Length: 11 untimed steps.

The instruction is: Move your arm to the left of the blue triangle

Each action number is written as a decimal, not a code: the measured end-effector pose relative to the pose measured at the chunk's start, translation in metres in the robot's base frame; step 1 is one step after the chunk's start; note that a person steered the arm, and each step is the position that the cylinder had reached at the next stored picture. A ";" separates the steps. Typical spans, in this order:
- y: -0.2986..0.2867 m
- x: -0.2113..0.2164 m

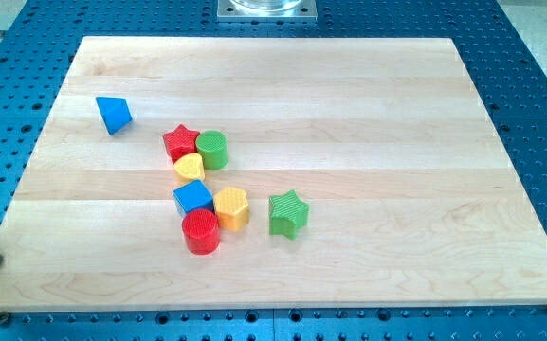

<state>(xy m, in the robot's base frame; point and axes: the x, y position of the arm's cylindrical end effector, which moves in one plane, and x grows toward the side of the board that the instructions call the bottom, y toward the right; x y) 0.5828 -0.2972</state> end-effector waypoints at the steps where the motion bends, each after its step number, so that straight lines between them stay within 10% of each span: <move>1: 0.007 0.000; 11: 0.012 -0.235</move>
